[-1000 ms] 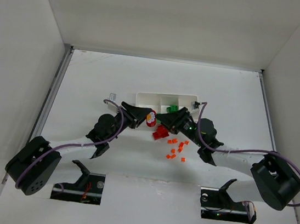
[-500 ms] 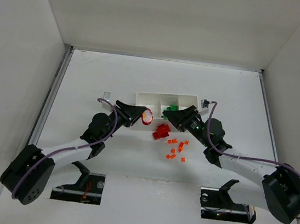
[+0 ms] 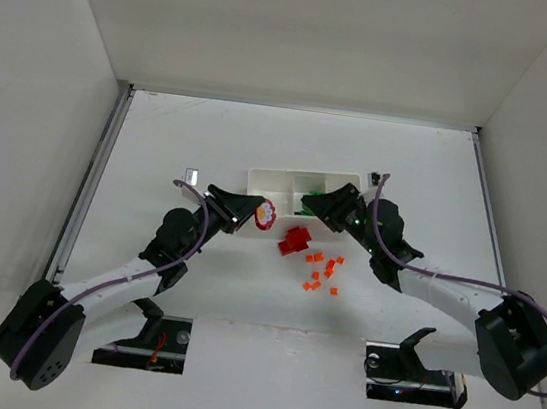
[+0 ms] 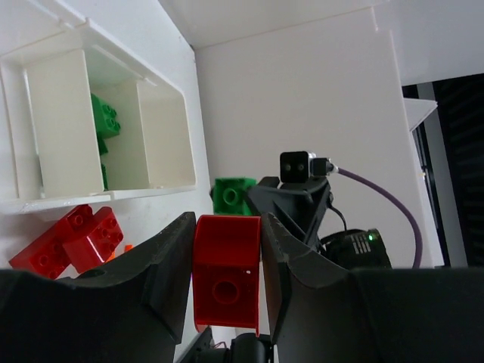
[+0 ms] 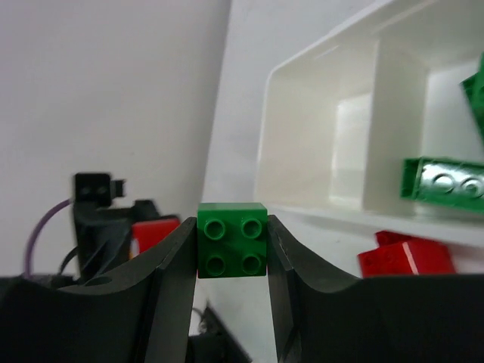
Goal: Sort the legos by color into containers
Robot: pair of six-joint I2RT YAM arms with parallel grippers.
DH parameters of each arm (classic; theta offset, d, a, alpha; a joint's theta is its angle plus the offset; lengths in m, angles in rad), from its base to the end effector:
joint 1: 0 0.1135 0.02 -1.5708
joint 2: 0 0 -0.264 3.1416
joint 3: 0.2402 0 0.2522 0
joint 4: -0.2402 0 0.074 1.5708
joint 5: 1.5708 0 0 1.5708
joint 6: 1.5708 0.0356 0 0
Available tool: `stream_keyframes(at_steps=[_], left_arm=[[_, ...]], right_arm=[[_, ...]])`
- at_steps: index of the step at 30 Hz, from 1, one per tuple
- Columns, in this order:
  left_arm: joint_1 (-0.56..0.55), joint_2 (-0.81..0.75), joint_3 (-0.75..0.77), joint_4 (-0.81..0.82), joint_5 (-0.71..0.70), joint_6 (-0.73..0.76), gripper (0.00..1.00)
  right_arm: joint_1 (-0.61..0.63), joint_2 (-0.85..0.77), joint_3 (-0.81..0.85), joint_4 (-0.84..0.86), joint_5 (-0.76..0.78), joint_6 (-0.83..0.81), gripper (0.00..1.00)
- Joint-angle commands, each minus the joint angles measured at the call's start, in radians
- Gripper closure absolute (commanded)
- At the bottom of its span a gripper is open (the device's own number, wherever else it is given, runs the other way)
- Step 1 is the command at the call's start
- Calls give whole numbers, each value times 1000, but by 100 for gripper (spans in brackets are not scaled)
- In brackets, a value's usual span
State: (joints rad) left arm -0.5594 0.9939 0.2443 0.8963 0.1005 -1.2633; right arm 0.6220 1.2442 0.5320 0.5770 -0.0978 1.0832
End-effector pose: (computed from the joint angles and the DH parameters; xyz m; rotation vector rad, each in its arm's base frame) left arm 0.1714 -0.1115 0.2278 -0.4706 1.5559 -1.5360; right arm 0.2161 0.1592 0.2341 0.3551 1.8675 1.3099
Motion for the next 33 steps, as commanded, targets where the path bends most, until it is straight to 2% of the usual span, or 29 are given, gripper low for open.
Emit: stream_keyframes(at_steps=[1, 6, 10, 18, 20, 24, 33], left_arm=[[10, -58, 27, -31, -1, 57, 90], [23, -95, 85, -157, -8, 146, 89], [23, -75, 142, -230, -25, 214, 89], [14, -5, 193, -238, -30, 254, 89], [17, 5, 197, -238, -30, 255, 89], [23, 0, 208, -250, -31, 262, 89], [-12, 8, 257, -293, -70, 298, 89]], right_arm=[[-5, 44, 137, -173, 107, -162, 66], [0, 159, 275, -341, 208, -298, 63], [-8, 215, 319, -353, 233, -331, 62], [-21, 293, 356, -364, 247, -376, 61], [-18, 300, 355, -364, 266, -381, 57], [-18, 319, 364, -367, 290, -397, 42], [-11, 281, 365, -376, 294, -410, 28]])
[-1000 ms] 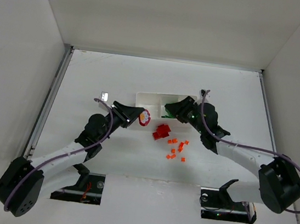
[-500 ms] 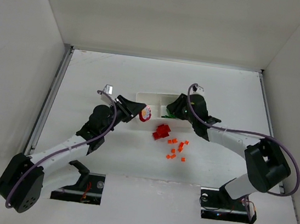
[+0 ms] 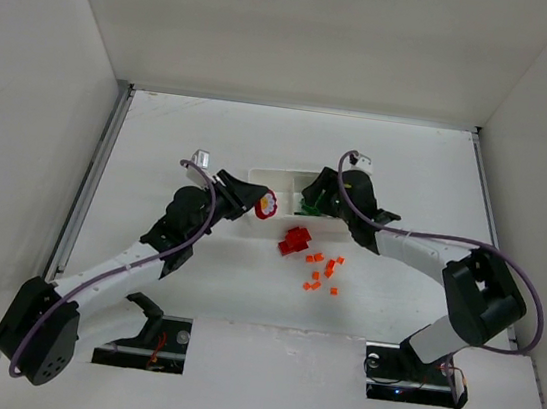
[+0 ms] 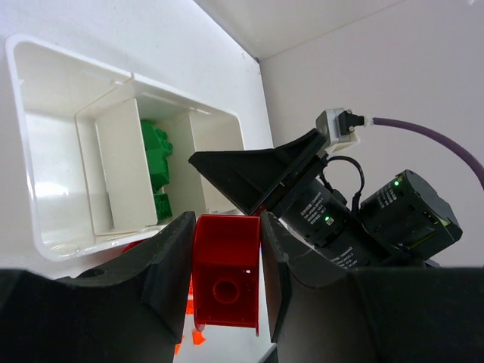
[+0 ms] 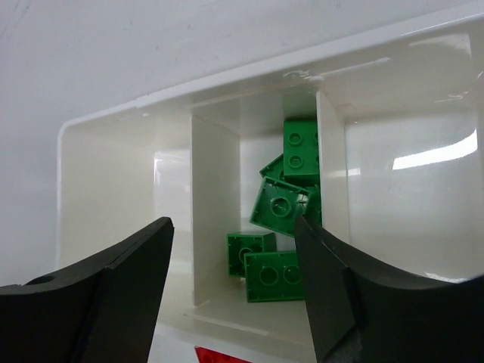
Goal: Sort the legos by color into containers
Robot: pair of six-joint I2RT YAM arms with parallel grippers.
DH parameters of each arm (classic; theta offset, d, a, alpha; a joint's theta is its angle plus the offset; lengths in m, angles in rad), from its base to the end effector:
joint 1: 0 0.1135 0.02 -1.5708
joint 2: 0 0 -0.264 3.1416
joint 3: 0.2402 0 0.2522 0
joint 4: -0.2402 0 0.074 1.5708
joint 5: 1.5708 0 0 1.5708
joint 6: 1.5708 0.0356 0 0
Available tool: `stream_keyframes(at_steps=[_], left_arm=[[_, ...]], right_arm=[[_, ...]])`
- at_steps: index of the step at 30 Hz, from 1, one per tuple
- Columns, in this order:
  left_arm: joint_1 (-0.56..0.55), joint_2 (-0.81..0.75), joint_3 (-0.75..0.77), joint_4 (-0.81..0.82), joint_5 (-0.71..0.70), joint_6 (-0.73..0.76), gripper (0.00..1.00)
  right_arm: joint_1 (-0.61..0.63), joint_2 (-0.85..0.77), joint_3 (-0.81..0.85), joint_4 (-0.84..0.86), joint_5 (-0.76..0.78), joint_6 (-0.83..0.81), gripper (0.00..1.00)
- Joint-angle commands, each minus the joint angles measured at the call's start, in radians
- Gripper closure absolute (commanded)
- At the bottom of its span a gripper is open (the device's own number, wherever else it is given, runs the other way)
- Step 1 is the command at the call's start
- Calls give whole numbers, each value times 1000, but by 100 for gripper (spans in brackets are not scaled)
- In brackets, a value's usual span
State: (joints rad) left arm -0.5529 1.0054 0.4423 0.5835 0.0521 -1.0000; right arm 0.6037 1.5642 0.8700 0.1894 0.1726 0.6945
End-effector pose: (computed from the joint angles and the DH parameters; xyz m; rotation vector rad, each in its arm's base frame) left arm 0.1924 -0.1209 0.2586 -0.3317 1.6623 -1.2434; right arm 0.2837 0.1882 0.2141 0.2047 2.1163 0.6109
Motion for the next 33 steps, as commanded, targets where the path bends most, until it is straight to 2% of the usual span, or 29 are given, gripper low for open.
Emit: stream_keyframes(at_steps=[1, 10, 17, 20, 28, 33], left_arm=[[-26, 4, 67, 15, -27, 41, 89], [-123, 99, 168, -24, -107, 107, 89], [-186, 179, 242, -60, -202, 192, 89], [-199, 203, 263, -76, -238, 219, 89], [-245, 353, 416, -162, -270, 274, 90], [-287, 490, 533, -186, -276, 301, 90]], right_arm=[[8, -53, 20, 13, 24, -21, 28], [5, -234, -98, 42, 21, -27, 28], [6, -377, -189, 54, 24, -52, 46], [6, -432, -229, 55, 25, -61, 48], [-29, -587, -345, 81, 129, -62, 45], [-87, -628, -384, 70, 162, -50, 45]])
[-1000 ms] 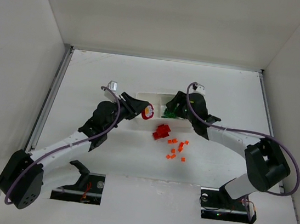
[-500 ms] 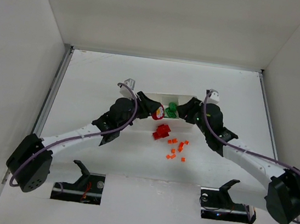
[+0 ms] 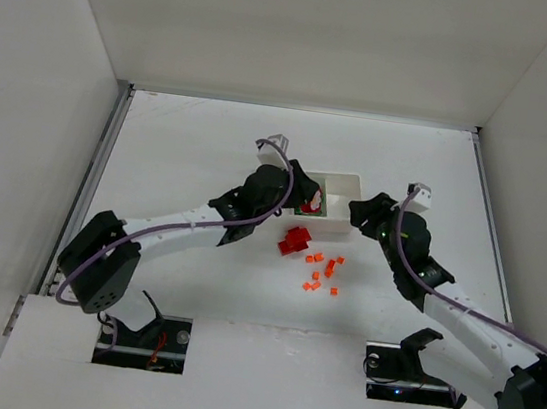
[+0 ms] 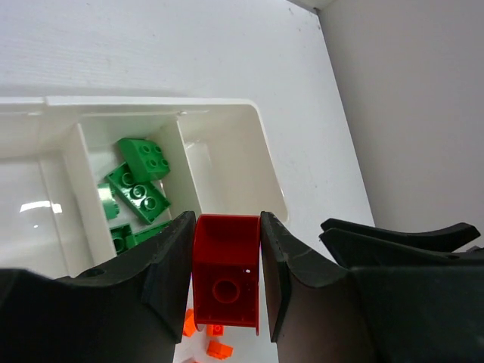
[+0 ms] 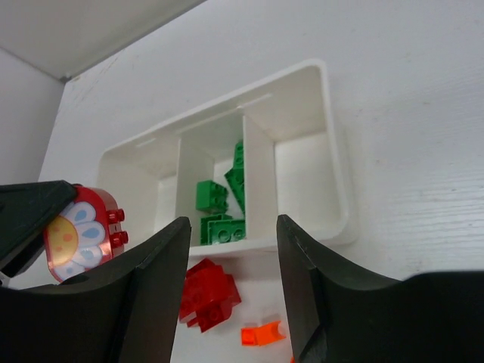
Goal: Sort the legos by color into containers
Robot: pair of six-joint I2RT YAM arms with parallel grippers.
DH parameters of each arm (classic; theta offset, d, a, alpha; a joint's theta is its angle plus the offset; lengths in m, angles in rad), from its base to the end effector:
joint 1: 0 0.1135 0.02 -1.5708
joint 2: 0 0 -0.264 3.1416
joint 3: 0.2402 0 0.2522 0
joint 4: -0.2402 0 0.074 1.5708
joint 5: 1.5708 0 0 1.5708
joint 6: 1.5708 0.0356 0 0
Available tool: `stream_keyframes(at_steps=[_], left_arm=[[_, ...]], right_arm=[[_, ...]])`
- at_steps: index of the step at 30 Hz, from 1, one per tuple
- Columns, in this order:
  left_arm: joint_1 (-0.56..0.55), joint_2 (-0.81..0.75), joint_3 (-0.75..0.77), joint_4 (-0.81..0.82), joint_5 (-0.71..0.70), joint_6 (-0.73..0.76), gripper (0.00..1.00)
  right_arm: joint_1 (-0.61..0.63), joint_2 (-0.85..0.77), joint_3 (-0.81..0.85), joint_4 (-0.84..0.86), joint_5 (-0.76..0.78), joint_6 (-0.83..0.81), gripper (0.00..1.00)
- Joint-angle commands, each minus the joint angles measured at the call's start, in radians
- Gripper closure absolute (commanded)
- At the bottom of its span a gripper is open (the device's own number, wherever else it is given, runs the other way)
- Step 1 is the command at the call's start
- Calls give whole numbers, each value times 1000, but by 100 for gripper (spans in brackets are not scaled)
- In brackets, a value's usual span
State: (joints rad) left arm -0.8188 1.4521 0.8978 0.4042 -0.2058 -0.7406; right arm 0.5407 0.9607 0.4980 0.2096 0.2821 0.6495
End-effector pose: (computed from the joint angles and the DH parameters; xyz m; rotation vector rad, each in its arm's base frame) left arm 0.2350 -0.2406 0.2814 -0.0899 1.8160 -0.9623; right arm 0.1933 0.1045 0.2471 0.3024 1.8282 0.5829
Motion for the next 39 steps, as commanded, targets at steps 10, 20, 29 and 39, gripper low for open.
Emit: stream_keyframes(at_steps=[10, 20, 29, 39], left_arm=[[-73, 301, 297, -8, -18, 69, 90], [-49, 439, 431, 2, -27, 72, 68], [-24, 304, 331, 44, -21, 87, 44], [-32, -8, 11, 54, -32, 69, 56]], right_arm=[[-46, -88, -42, 56, 72, 21, 45], [-49, -91, -47, 59, 77, 22, 45], [-29, -50, -26, 63, 77, 7, 49], [207, 102, 70, 40, 81, -120, 63]])
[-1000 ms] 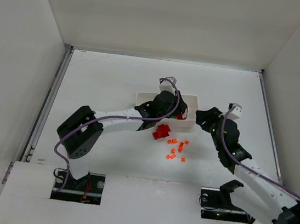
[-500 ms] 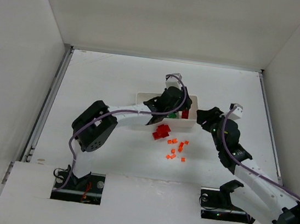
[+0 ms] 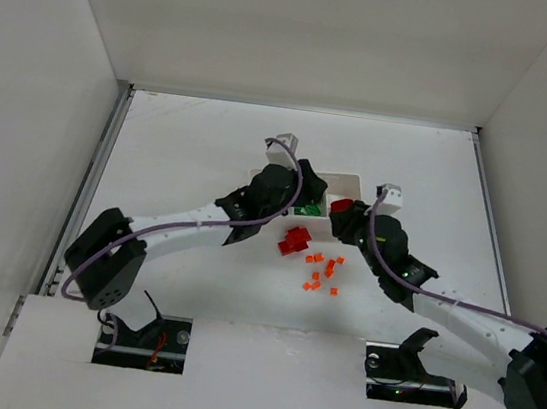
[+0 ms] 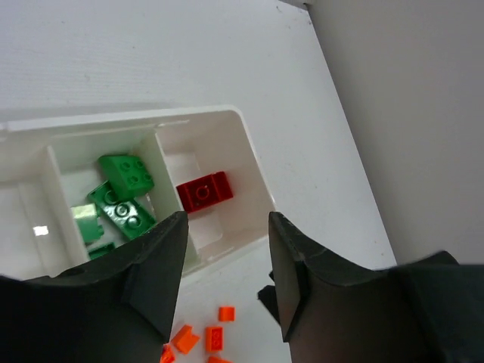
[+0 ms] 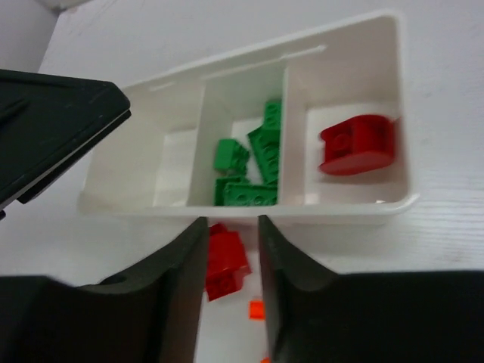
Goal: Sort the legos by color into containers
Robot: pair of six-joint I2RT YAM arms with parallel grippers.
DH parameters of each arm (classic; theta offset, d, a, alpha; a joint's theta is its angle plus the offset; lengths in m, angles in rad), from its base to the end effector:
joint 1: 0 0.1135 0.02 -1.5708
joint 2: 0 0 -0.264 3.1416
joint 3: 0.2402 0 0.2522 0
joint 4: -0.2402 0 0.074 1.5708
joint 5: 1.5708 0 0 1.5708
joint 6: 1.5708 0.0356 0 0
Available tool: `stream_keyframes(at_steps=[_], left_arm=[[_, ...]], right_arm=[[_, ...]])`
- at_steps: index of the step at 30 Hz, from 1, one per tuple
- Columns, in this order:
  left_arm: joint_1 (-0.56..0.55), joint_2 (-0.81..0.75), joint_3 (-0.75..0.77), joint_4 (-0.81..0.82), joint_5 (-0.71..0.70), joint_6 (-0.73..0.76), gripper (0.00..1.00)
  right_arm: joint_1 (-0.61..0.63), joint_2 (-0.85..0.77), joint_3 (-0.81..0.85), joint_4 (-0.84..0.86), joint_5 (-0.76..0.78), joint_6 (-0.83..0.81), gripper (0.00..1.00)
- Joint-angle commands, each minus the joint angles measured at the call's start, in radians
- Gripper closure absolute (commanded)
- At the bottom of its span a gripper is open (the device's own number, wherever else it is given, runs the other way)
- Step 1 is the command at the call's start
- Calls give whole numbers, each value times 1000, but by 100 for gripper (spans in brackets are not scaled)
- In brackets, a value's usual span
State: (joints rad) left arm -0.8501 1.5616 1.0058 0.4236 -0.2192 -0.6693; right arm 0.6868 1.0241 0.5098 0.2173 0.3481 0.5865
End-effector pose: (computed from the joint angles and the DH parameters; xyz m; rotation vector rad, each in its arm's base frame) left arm 0.2468 -0.2692 0.2849 -0.0102 1.7922 -0.9337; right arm 0.1842 0.1354 0.2393 0.1493 1.8811 0.5584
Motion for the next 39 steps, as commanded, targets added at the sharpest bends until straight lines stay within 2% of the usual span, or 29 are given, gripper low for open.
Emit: stream_keyframes(at_steps=[1, 3, 6, 11, 17, 29, 34, 39], left_arm=[[-2, -167, -148, 35, -23, -9, 56], [1, -254, -244, 26, -40, -19, 56], [9, -369, -370, 9, -66, -48, 56], [27, -498, -496, -19, -74, -84, 56], [49, -607, -573, -35, -55, -104, 55], [84, -761, -676, -94, -20, -144, 55], [85, -769, -688, -95, 0, -164, 55], [73, -769, -700, -98, 12, -185, 56]], right_arm=[[88, 60, 59, 33, 17, -53, 56], [136, 102, 61, 31, 28, -50, 37], [176, 154, 81, 1, 66, -44, 21], [199, 249, 143, -74, 89, -40, 9], [251, 381, 232, -122, 80, -39, 1], [276, 473, 283, -225, 115, 33, 4], [276, 517, 318, -248, 106, 27, 12], [276, 559, 351, -280, 104, 22, 25]])
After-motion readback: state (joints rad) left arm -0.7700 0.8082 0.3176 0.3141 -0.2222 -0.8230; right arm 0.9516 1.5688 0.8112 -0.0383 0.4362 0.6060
